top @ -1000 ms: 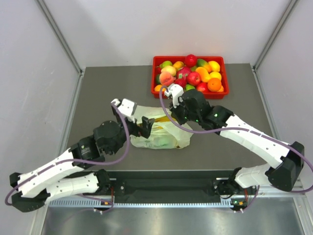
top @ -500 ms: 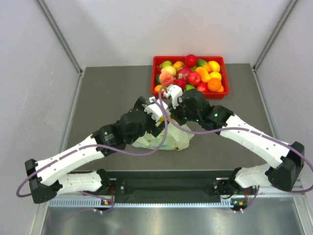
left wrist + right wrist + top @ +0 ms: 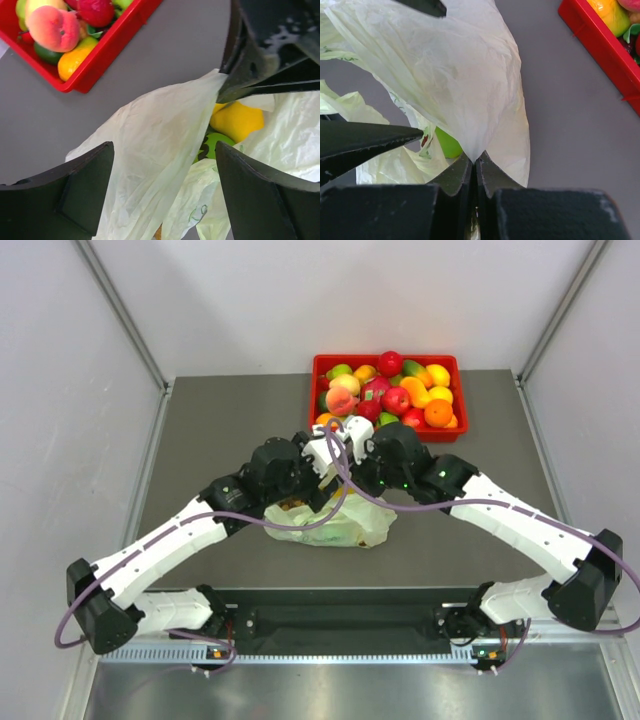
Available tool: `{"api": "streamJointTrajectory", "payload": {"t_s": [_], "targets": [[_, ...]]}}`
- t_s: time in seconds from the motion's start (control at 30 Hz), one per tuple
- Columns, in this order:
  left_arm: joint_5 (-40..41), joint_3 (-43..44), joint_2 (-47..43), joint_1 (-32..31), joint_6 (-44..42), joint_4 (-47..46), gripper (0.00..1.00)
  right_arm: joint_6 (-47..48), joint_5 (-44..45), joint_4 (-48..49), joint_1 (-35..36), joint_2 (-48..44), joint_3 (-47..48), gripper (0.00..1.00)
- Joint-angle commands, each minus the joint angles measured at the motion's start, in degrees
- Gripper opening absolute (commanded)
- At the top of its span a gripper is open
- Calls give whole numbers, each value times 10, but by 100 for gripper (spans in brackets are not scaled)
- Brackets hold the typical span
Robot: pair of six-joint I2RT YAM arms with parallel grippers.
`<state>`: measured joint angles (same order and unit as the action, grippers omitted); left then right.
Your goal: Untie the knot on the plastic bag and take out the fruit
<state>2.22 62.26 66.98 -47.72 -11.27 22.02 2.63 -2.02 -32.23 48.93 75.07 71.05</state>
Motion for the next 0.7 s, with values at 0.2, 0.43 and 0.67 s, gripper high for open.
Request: {"api": "streamJointTrajectory", "payload": {"t_s": [0.2, 0.43, 0.67], "targets": [[6, -16, 19, 9, -7, -23, 57, -13, -32, 60, 7, -24, 15, 1], [63, -45, 11, 10, 1, -52, 0, -55, -27, 88, 4, -38, -5, 6], [102, -67, -32, 10, 38, -71, 0, -114, 46, 100, -1, -58, -18, 56]]}}
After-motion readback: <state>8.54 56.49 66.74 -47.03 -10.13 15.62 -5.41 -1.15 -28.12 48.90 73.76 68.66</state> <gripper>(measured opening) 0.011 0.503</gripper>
